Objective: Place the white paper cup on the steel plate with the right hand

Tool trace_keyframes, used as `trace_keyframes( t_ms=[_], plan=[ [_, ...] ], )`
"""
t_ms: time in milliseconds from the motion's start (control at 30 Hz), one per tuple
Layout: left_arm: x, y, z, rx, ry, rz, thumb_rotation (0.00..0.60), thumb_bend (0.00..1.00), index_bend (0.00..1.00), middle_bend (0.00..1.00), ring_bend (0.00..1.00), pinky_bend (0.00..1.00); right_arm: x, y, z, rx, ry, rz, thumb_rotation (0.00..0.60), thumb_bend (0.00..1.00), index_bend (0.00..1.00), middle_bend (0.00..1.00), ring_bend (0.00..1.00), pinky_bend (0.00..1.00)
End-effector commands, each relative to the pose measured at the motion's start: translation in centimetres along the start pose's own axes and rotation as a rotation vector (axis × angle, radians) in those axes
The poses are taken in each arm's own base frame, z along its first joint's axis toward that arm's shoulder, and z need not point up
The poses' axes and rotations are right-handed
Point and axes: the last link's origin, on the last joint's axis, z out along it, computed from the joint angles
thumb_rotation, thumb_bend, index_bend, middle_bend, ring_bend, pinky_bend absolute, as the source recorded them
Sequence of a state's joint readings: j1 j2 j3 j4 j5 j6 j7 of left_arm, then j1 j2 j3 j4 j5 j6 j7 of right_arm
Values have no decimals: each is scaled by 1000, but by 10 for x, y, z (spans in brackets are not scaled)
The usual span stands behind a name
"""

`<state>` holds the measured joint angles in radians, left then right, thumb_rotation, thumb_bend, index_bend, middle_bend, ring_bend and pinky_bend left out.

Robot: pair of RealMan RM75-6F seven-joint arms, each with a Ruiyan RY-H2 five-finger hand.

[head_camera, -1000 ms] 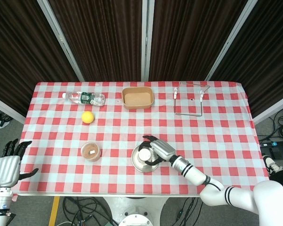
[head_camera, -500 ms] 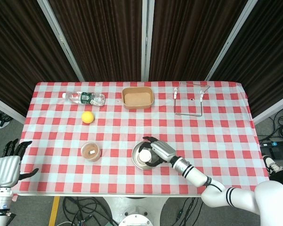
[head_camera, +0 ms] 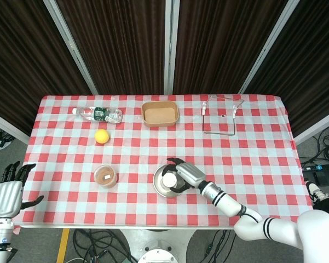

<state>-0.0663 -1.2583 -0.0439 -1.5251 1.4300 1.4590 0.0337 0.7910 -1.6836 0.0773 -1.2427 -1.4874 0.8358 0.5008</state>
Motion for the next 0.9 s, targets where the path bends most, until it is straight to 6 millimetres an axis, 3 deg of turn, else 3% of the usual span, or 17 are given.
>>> trace_keyframes(
  t_ms=[33, 300, 533, 733, 900],
  plan=[
    [0, 0, 0, 2, -2, -1, 600, 74, 162, 159, 21, 20, 7, 7, 8, -40, 39, 10, 600, 284, 600, 313, 51, 74],
    [-1, 0, 0, 1, -4, 1, 600, 73, 162, 159, 21, 20, -8, -8, -8, 29, -62, 14, 600, 287, 599, 313, 51, 74],
    [-1, 0, 0, 0, -5, 0, 600, 73, 162, 159, 21, 20, 8, 9, 4, -41, 19, 29, 600, 288, 598, 312, 51, 74],
    [-1, 0, 1, 2, -7, 2, 600, 73, 162, 159, 21, 20, -5, -5, -5, 21, -52, 45, 600, 288, 597, 313, 51, 74],
    [0, 0, 1, 0, -5, 4, 600, 74, 162, 159, 21, 20, 1, 2, 1, -6, -25, 32, 600, 290, 591, 313, 51, 73]
  ],
)
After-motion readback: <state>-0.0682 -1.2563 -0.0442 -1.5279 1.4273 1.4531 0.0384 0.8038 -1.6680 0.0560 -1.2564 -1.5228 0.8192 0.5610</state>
